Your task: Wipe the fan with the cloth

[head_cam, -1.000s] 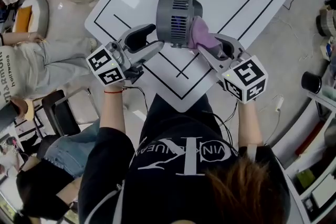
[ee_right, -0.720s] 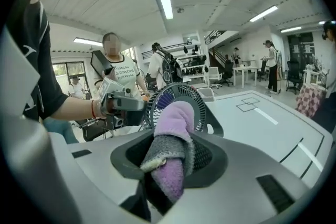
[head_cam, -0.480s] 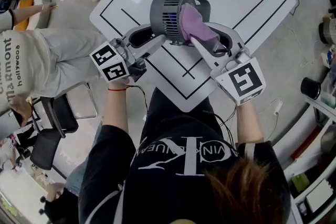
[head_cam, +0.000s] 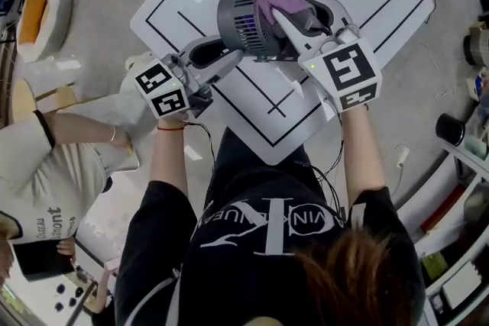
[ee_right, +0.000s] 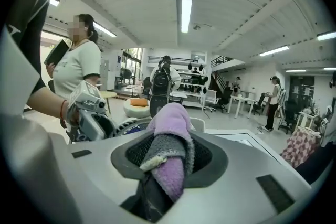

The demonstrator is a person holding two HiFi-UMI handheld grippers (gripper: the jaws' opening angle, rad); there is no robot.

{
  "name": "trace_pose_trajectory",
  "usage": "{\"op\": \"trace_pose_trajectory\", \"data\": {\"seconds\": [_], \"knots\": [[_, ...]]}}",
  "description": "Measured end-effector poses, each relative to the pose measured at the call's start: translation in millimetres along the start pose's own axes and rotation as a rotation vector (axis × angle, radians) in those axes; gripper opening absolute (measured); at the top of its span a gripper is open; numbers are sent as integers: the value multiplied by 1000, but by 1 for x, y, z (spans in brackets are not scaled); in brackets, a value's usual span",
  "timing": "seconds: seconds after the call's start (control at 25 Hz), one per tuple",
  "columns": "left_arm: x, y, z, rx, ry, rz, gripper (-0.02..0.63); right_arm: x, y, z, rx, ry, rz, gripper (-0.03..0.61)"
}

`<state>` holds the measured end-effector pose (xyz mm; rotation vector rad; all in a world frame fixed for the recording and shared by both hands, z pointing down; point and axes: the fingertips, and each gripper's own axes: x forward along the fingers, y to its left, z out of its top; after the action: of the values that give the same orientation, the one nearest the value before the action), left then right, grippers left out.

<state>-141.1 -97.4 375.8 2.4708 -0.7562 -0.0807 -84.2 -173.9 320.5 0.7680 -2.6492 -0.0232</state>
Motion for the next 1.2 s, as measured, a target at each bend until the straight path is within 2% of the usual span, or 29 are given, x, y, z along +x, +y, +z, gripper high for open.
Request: {"op": "trace_pose_trajectory", "data": {"seconds": [0.12,0.32,0.52,0.68,0.96,1.2], "knots": [[0,0,-1,-2,-2,-2,143,12,-17,-7,-6,35,-35,138],[4,0,-9,-9,-1,0,144,17,-35,-45,23,119,-75,133],[-1,3,-7,-7,2,1,144,15,-30,-69,42,187,-96,130],[2,0,-4,9,14,-8,141,4,-22,-74,9,212,-115,130],[7,-7,-1,25,39,-5,140,-21,3,-69,13,197,-97,130],[10,-8,0,24,41,-4,140,-36,25,-43,24,113,-64,130]]}}
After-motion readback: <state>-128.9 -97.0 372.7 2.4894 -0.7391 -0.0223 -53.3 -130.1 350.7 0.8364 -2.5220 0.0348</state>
